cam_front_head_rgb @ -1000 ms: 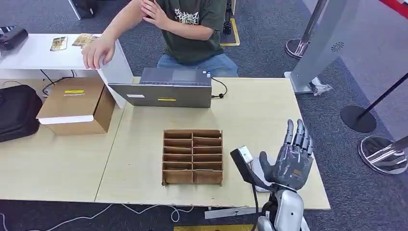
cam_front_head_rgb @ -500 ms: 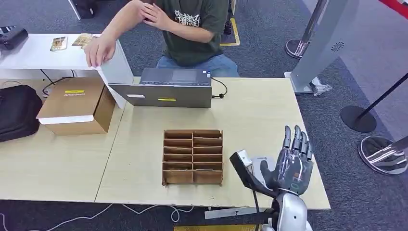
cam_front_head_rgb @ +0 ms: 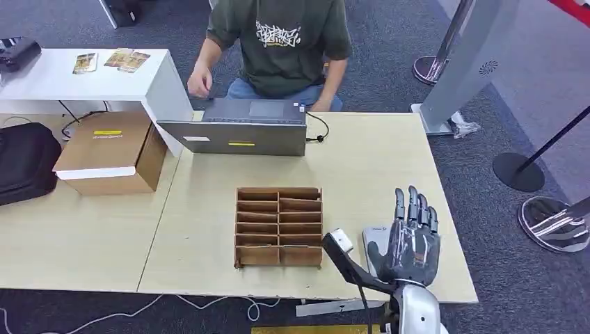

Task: Pass the card to the sensor for recognition and then transmit it.

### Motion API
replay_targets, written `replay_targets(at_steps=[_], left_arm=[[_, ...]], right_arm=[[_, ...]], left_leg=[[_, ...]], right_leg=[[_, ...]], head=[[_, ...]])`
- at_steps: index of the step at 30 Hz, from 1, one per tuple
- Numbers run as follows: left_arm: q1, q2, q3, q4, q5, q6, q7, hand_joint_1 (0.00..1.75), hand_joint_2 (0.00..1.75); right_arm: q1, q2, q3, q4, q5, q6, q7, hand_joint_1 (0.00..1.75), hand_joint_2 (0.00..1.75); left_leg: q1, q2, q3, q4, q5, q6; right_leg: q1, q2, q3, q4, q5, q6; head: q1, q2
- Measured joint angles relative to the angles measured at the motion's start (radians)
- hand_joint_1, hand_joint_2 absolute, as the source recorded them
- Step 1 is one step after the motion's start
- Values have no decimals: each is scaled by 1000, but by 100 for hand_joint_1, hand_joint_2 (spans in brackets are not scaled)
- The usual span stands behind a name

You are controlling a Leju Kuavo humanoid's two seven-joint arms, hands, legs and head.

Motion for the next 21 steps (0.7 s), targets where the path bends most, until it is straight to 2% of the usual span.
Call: replay_targets(at_steps=[7, 21], left_arm=[[0, 0, 10, 0, 0, 0, 0, 0, 175], [-1, 3, 18, 0, -10, 0, 0, 0, 175]], right_arm=[[21, 26, -7, 0, 0, 37, -53, 0, 175], [62, 42, -23, -7, 0, 74, -77, 0, 175]], left_leg=[[0, 0, 0, 0, 0, 0], [0, 0, 0, 0, 0, 0]], right_leg=[[0, 0, 0, 0, 0, 0], [0, 0, 0, 0, -1, 1]], head=[[0, 0], [0, 0]])
